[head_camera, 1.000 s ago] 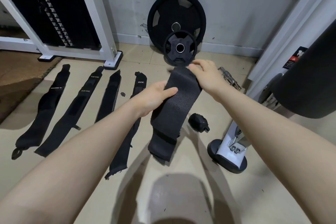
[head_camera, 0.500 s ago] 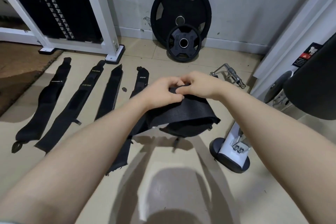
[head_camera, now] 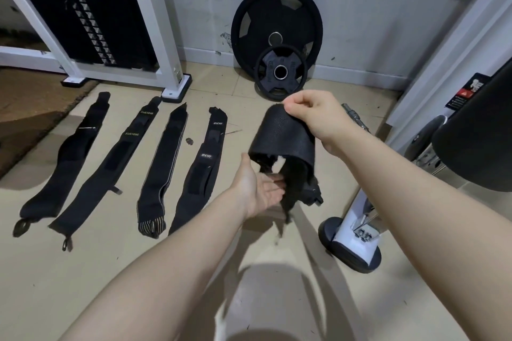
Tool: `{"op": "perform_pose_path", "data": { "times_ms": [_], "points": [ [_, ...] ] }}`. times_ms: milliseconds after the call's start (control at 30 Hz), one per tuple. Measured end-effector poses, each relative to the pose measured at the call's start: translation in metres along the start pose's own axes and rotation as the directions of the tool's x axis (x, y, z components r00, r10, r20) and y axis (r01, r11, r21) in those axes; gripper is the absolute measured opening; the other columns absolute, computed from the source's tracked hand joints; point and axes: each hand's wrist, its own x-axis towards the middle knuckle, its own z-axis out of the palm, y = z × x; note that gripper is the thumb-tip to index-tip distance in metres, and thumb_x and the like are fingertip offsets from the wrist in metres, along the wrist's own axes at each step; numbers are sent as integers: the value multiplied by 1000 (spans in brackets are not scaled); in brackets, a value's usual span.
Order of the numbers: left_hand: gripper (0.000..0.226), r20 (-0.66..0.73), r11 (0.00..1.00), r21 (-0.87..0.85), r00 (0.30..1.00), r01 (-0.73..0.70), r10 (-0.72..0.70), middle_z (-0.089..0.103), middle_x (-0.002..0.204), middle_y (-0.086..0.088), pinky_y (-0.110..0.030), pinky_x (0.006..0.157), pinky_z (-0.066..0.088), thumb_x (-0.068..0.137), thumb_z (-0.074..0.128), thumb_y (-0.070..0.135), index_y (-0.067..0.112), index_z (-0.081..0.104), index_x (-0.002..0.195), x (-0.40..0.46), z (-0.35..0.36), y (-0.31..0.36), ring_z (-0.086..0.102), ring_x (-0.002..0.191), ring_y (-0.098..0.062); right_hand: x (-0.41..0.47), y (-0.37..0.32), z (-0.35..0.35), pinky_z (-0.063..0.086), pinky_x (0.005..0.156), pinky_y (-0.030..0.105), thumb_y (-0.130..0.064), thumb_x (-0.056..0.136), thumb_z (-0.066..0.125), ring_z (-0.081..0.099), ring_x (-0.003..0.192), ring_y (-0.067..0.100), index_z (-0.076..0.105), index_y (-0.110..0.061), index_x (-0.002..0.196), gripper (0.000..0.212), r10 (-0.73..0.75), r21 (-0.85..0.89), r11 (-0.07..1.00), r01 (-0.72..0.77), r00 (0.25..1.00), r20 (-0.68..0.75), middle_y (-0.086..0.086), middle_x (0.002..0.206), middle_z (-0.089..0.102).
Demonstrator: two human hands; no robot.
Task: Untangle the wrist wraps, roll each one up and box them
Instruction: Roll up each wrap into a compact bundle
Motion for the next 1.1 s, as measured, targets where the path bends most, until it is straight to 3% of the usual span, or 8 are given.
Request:
{"op": "perform_pose_path", "data": {
  "times_ms": [167,433,500,633,767,900,1033,1100],
  "points": [
    [71,-30,839,-452,945,-304,326,64,122,-17,-43,97,49,91,40,66,7,54,128,14,0,40,62,111,-32,-9,18,-17,45,102,32,-7,92,58,60,109,17,62,-7,120,29,87,-32,996,-82,978,190,8,115,65],
    [15,12,839,35,839,-544,544,74,103,-3,-33,88,54,95,59,26,17,68,102,-25,16,76,71,90,-17,-25,60,-24,42,75,31,-11,76,69,53,73,16,58,-15,105,31,355,-241,934,-263,750,558,6,79,50],
    [10,120,746,216,776,-630,620,73,101,2,-31,85,55,95,57,19,22,63,102,-36,28,73,69,92,-15,-26,59,-25,38,79,28,-29,76,73,53,76,17,57,-16,104,34,334,-259,940,-224,765,551,-3,83,54],
    [16,343,516,517,717,-683,606,72,103,-1,-32,84,55,91,62,13,21,63,105,-44,49,59,69,97,-18,-30,32,-25,46,76,9,-29,92,59,59,100,-3,52,-26,124,33,86,173,972,-159,925,370,-11,117,62],
    [12,404,384,584,666,-715,627,73,86,9,-25,76,56,89,65,14,25,64,95,-51,64,53,70,83,-8,-29,16,-28,50,90,24,-25,95,54,65,105,12,60,-19,115,22,-21,387,920,-66,976,217,-1,113,68],
    [39,414,282,717,716,-637,562,67,107,7,-29,86,54,87,68,15,24,51,121,-52,56,49,66,97,-6,-28,4,-34,53,86,22,-28,94,54,63,106,11,59,-22,116,23,-37,580,815,-23,995,91,-3,113,68],
    [46,366,310,753,761,-580,535,67,111,4,-25,83,55,87,66,4,24,49,125,-56,42,42,65,100,-8,-27,-9,-30,51,94,30,-53,83,57,60,115,14,53,-20,132,59,12,641,759,-112,987,159,-1,124,64],
    [42,369,328,758,786,-563,496,67,111,4,-22,81,53,87,64,3,25,51,121,-63,39,42,65,101,-10,-25,-13,-27,52,89,32,-45,90,56,61,112,18,53,-18,131,49,57,635,760,-142,987,152,1,122,65]
  ]
}}
